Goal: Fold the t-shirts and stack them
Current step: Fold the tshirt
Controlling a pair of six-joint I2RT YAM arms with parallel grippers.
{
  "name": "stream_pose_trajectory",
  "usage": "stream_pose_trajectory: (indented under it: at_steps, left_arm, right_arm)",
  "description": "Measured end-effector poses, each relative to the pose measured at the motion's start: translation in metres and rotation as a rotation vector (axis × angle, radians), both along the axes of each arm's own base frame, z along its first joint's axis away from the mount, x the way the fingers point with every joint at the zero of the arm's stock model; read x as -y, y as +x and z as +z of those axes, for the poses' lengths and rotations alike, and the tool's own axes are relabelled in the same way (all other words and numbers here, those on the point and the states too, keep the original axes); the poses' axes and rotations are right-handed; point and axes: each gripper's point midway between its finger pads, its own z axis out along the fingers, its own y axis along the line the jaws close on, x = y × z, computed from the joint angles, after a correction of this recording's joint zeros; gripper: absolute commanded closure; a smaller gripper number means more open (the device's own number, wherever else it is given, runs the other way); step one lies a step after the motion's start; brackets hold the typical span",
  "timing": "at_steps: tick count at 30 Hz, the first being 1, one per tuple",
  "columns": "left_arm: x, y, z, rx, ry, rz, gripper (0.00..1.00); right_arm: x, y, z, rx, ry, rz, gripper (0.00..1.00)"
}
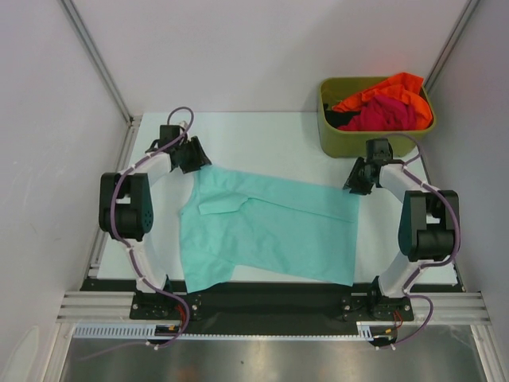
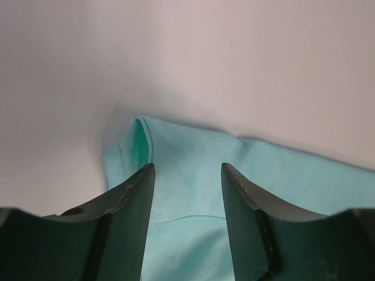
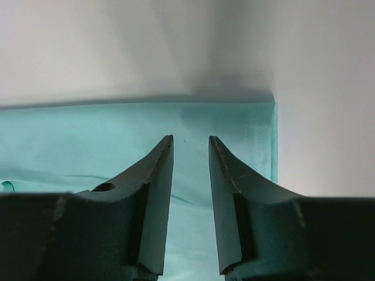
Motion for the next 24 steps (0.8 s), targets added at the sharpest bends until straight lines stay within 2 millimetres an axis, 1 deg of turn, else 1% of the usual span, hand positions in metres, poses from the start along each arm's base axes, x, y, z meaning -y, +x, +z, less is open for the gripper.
stream_pose_trajectory:
  at_steps: [3,6,8,10,12,14,15,16,17,18,19,20,21,22,23,24]
  left_arm:
    - [0.003,0.008,-0.007,-0.010,-0.020,0.007,0.45]
    - [0.003,0.015,-0.023,-0.049,-0.024,0.016,0.45]
    - [0.001,0.015,-0.038,-0.084,-0.016,0.024,0.45]
    - [-0.003,0.018,-0.037,-0.089,-0.011,0.040,0.45]
    - [-0.006,0.020,-0.039,-0.099,0.001,0.053,0.45]
    - [-0.009,0.021,-0.040,-0.109,0.009,0.058,0.42]
    - [-0.011,0.021,-0.039,-0.115,0.020,0.060,0.40]
    - [-0.011,0.020,-0.039,-0.118,0.024,0.061,0.39]
    - [-0.012,0.019,-0.039,-0.119,0.032,0.062,0.37]
    - [-0.014,0.018,-0.037,-0.120,0.044,0.063,0.34]
    - [-0.017,0.014,-0.036,-0.125,0.064,0.067,0.29]
    - [-0.021,0.007,-0.033,-0.130,0.089,0.070,0.27]
    - [-0.024,-0.001,-0.030,-0.133,0.111,0.076,0.26]
    - [-0.028,-0.012,-0.025,-0.137,0.134,0.084,0.24]
    - [-0.031,-0.024,-0.015,-0.134,0.154,0.088,0.23]
    - [-0.033,-0.037,-0.004,-0.126,0.169,0.095,0.22]
  right_arm:
    - [-0.003,0.004,-0.006,-0.003,0.020,-0.002,0.65]
    - [-0.002,0.006,-0.015,-0.014,0.023,-0.007,0.65]
    - [0.003,0.007,-0.022,-0.029,0.019,-0.020,0.64]
    - [0.013,0.008,-0.030,-0.049,0.006,-0.039,0.62]
    - [0.020,0.011,-0.034,-0.063,-0.001,-0.051,0.57]
    - [0.027,0.018,-0.031,-0.052,-0.026,-0.053,0.54]
    - [0.031,0.021,-0.029,-0.050,-0.046,-0.056,0.47]
    - [0.034,0.023,-0.027,-0.050,-0.061,-0.058,0.47]
    - [0.037,0.024,-0.024,-0.054,-0.079,-0.061,0.40]
    - [0.040,0.025,-0.021,-0.060,-0.095,-0.065,0.37]
    - [0.041,0.027,-0.016,-0.060,-0.112,-0.064,0.34]
    - [0.042,0.029,-0.010,-0.056,-0.131,-0.062,0.29]
    - [0.041,0.032,-0.003,-0.048,-0.147,-0.055,0.27]
    - [0.036,0.034,0.005,-0.037,-0.161,-0.044,0.26]
    - [0.028,0.034,0.014,-0.025,-0.170,-0.028,0.23]
    - [0.019,0.035,0.022,-0.009,-0.169,-0.007,0.22]
